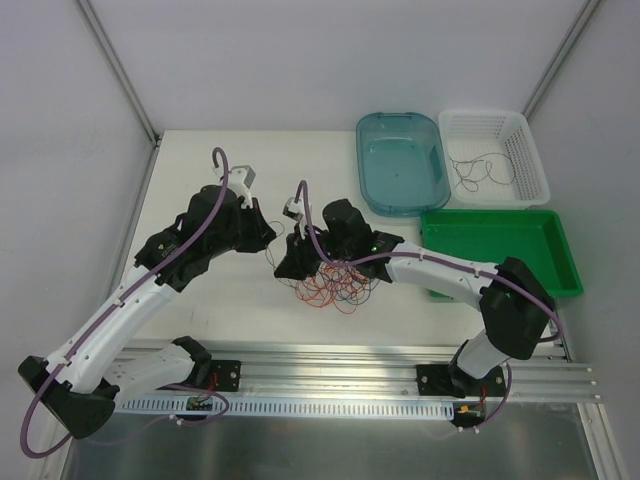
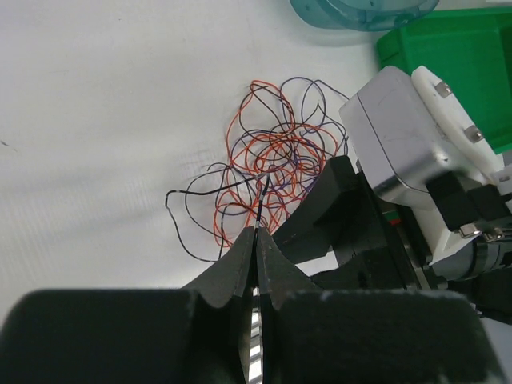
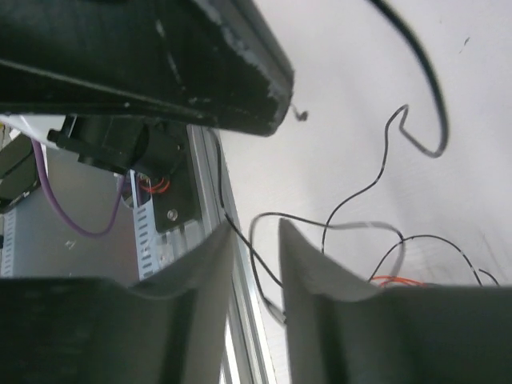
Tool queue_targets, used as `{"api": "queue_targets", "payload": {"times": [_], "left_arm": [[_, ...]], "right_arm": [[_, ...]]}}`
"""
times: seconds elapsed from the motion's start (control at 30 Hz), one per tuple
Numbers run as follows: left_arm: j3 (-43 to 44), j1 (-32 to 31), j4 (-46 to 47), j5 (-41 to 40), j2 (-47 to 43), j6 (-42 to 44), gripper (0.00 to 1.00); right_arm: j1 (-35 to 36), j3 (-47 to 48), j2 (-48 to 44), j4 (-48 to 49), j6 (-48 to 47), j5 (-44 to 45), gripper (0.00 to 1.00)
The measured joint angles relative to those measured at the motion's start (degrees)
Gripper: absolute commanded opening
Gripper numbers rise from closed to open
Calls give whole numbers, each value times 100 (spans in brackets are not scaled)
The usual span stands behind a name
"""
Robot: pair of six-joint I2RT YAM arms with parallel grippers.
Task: Untangle the cables
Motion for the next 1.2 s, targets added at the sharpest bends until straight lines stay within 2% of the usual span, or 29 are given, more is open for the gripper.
{"api": "queue_targets", "payload": {"times": [0.03, 0.07, 0.13, 0.27, 0.37, 0.5, 0.63, 0.97, 1.2], "left_arm": [[0, 0, 0, 0, -24, -35, 0], [0, 0, 0, 2, -33, -79, 0], [2, 0, 0, 2, -24, -136, 2], [11, 0, 0, -24, 31, -164, 11], [33, 0, -4, -92, 37, -164, 26], [214, 0, -7, -275, 31, -107, 68], [540, 0, 2, -337, -24, 33, 84], [586, 4, 201, -949, -544, 890, 98], [-79, 286, 310, -1384, -48, 1421, 99]], "right_arm": [[2, 0, 2, -26, -22, 31, 23], [7, 0, 2, -35, -50, 61, 12], [11, 0, 0, -59, -138, 120, 1], [11, 2, -52, -282, -308, 302, 1], [11, 31, -214, -723, -535, 557, 1], [-13, 313, -529, -1541, -868, 1014, 1], [-186, 763, -944, -2251, -1143, 1390, 1], [-750, 2885, -1770, -3729, -1884, 2524, 1], [-1792, 3744, -2052, -3886, -2208, 3602, 1]]}}
